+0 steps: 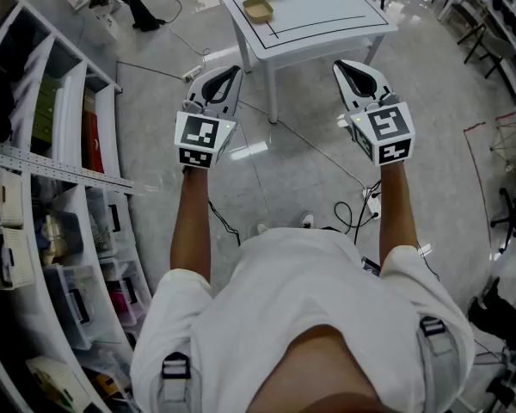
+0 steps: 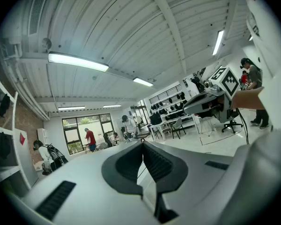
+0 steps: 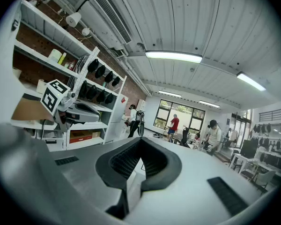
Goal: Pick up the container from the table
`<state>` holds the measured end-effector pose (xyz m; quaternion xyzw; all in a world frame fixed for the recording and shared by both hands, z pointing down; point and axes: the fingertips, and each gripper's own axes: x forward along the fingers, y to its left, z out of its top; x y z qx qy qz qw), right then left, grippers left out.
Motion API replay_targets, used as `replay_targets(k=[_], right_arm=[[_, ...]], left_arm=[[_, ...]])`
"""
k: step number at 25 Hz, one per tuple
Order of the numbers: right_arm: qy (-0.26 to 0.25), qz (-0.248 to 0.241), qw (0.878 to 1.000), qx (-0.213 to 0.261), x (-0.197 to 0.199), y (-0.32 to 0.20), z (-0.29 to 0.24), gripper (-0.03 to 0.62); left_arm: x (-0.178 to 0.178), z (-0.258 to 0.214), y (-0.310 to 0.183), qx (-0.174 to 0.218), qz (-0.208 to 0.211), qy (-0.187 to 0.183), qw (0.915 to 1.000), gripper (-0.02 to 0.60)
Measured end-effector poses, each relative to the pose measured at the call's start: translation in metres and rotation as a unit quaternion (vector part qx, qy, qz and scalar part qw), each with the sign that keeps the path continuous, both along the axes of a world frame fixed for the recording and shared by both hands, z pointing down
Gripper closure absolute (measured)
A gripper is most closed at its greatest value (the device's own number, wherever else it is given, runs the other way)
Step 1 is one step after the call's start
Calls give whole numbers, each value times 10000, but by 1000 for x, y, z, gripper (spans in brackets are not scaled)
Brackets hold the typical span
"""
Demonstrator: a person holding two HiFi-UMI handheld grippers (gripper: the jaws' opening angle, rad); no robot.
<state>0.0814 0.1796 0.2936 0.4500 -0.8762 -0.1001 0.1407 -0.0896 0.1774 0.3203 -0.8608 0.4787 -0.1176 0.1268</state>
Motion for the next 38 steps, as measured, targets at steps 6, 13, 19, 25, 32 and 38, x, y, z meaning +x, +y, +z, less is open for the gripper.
replay_targets(k=[6,13,19,25,32,38], right_arm=[[-102,1,9999,22,22,-21,3,580],[-416,-284,9987,7,65,-55,8,580],[-509,-496,9974,-107,96,-95,19,580],[-595,-518,9966,-230,99,-147,35,581],[-442,-301,9983,-222,64,-247,52,582],[-508,-13,9983,-293,14,-348,44,582]], left_arm=[[21,0,-21,6,-34,-10,10000,565],[64,12,-53,-79,-130,-28,9999,565],[97,23,-87,-164,-262,9,9995,565],[100,36,-136,-277,-225,28,9994,565],[59,50,-242,-236,-76,-8,9997,565],[9,42,-359,-276,198,-35,9994,565]])
